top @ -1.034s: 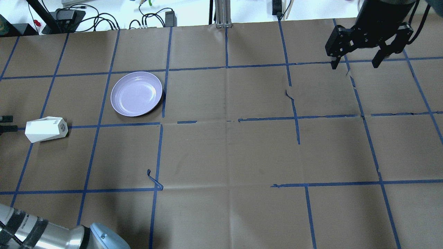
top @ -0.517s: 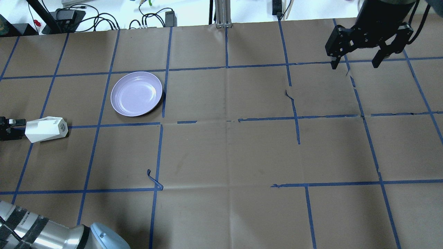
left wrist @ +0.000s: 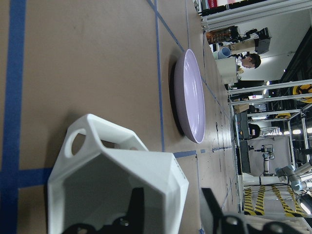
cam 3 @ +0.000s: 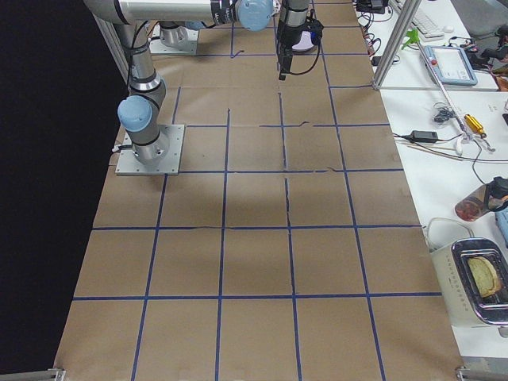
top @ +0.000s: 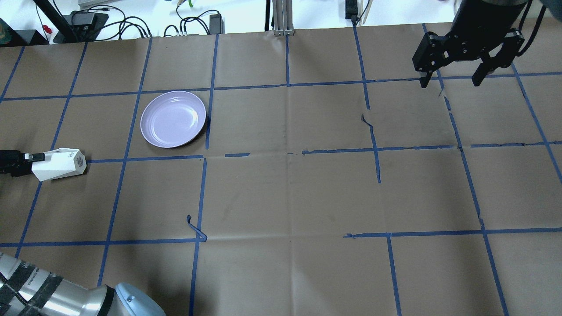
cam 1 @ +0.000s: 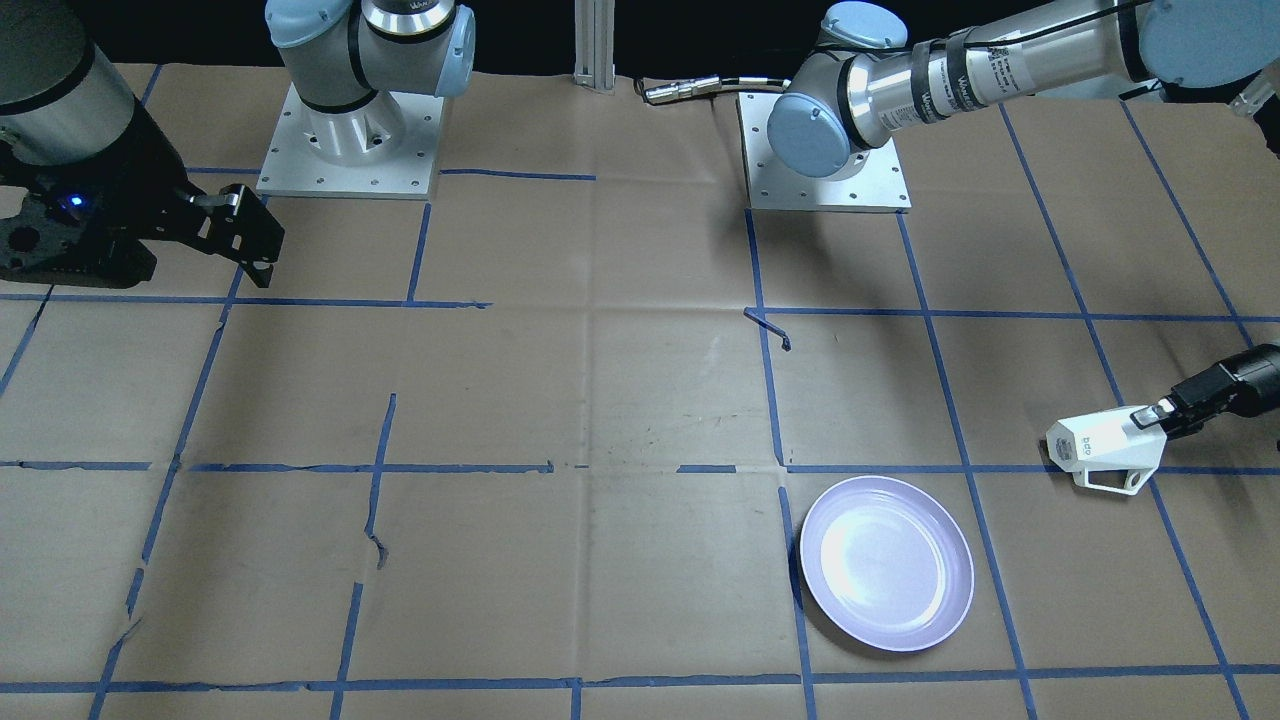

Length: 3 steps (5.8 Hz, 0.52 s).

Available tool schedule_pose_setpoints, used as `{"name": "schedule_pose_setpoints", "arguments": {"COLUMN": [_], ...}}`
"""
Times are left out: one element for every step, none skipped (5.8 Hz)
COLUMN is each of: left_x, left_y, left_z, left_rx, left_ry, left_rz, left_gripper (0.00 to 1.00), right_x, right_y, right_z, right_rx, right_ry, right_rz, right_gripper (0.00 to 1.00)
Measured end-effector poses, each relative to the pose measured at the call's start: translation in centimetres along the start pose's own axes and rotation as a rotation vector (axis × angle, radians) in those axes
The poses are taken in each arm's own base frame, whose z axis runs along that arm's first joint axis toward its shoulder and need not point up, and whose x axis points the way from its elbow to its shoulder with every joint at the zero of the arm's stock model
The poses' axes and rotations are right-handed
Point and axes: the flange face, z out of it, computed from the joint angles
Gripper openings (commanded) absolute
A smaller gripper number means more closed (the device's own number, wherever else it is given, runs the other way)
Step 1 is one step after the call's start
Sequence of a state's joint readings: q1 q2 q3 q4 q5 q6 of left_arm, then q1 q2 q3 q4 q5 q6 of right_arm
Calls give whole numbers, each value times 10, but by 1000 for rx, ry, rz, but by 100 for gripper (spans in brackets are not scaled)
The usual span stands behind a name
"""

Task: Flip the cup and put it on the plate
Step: 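Lift the cup with the left gripper and rotate it upright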

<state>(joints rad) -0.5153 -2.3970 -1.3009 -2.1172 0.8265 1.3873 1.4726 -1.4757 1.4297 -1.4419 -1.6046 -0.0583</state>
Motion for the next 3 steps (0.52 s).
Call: {"name": "schedule_pose_setpoints", "arguments": {"left_x": [6, 28, 68], "left_y": [-1, -5, -10], "left_z": [3, 6, 5], "left_rx": [-4, -7, -8], "left_ry": [17, 35, 35], "left_rz": [-13, -26, -45], "left_gripper": [0, 0, 0], "right_x": [0, 0, 0], "right_y": [0, 0, 0], "right_z": [0, 0, 0], "right_rx": [0, 0, 0], "right_ry": [0, 0, 0], "right_rz": [0, 0, 0], "right_gripper": [100, 100, 100]}}
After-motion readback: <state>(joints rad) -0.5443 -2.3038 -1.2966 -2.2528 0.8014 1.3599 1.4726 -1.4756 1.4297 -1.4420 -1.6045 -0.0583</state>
